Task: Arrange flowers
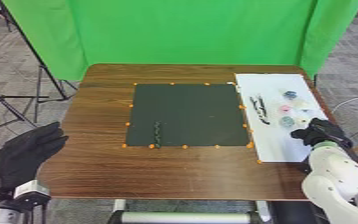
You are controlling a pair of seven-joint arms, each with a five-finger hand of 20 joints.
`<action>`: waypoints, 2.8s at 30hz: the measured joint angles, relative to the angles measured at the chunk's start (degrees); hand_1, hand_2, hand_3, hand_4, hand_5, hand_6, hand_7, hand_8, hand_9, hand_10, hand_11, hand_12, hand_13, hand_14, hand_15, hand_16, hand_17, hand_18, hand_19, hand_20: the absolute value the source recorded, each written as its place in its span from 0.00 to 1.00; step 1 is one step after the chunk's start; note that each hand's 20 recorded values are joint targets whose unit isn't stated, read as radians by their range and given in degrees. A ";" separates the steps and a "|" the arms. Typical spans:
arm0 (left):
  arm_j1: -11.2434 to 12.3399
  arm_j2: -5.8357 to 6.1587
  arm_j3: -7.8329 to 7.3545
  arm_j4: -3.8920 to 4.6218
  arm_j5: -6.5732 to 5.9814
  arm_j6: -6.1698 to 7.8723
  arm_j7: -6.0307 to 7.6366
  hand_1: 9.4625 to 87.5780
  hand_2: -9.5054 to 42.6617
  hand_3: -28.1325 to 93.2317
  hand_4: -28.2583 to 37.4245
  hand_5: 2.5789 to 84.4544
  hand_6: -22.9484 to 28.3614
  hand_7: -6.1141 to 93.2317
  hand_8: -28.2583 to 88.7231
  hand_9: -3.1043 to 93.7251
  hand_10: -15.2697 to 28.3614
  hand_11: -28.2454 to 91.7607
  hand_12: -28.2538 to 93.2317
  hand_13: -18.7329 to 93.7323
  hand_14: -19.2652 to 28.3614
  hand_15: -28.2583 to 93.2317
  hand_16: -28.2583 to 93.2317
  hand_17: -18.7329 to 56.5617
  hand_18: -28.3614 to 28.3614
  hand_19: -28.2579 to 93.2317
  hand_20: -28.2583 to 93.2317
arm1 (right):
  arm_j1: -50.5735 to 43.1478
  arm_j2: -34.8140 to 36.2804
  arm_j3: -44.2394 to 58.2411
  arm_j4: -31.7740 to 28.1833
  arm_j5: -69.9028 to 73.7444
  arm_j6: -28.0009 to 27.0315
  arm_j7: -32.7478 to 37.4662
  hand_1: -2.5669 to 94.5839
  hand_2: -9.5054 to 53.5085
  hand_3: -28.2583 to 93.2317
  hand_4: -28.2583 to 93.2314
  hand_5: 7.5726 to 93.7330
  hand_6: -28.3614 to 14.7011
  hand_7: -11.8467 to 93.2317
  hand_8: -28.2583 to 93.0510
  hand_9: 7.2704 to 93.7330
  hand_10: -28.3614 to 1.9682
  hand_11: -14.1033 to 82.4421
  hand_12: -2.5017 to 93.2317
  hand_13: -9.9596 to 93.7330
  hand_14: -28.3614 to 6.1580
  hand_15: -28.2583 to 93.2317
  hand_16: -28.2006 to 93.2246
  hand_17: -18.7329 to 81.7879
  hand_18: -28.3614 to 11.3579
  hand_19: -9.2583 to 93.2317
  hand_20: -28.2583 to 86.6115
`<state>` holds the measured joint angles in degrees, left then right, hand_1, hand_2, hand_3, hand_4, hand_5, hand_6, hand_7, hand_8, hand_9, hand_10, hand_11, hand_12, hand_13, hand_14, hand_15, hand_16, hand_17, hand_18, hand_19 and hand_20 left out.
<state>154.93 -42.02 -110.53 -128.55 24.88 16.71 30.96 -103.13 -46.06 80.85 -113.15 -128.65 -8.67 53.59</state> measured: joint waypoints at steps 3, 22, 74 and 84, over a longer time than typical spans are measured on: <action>0.01 0.03 0.08 -0.02 0.00 0.00 0.01 0.23 0.27 0.90 0.18 0.56 0.71 0.24 0.16 0.44 0.85 0.50 0.31 0.39 1.00 0.73 0.12 0.12 0.92 0.72 0.30 | -0.46 0.00 0.21 0.02 -2.21 0.88 0.10 0.27 0.22 0.84 0.06 0.69 0.34 0.26 0.16 0.69 0.14 0.57 0.25 0.76 0.34 0.85 0.39 0.74 0.23 1.00 0.48; -0.03 0.33 0.41 -0.02 0.12 -0.01 -0.16 0.23 0.27 0.90 0.18 0.56 0.71 0.24 0.16 0.44 0.85 0.50 0.31 0.39 1.00 0.73 0.12 0.12 0.92 0.72 0.30 | -3.90 0.14 8.51 -4.95 0.99 1.48 2.20 0.32 0.16 0.83 0.07 0.67 0.31 0.22 0.17 0.85 0.27 0.55 0.24 0.88 0.45 0.82 0.42 0.88 0.42 1.00 0.45; -0.02 0.46 0.32 -0.02 0.12 -0.05 -0.35 0.23 0.28 0.90 0.19 0.56 0.71 0.24 0.16 0.44 0.85 0.50 0.31 0.39 1.00 0.73 0.12 0.12 0.92 0.72 0.31 | -2.39 -0.41 6.35 2.62 2.29 0.51 5.98 0.63 0.04 0.80 0.00 0.88 0.50 0.30 0.35 0.96 0.52 0.56 0.26 0.93 0.61 0.79 0.41 0.87 0.41 1.00 0.51; -0.02 0.46 0.24 -0.02 0.13 -0.04 -0.70 0.23 0.28 0.91 0.19 0.55 0.71 0.24 0.16 0.44 0.85 0.50 0.31 0.39 1.00 0.73 0.12 0.12 0.92 0.72 0.31 | -2.03 0.59 5.06 2.36 -0.69 6.32 4.42 0.62 0.03 0.83 0.00 0.90 0.51 0.31 0.36 0.98 0.56 0.57 0.26 0.96 0.63 0.78 0.42 0.89 0.42 1.00 0.53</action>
<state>154.91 -41.56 -110.29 -128.57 25.01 16.67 30.26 -105.16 -45.47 85.91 -110.79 -129.34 -2.34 58.00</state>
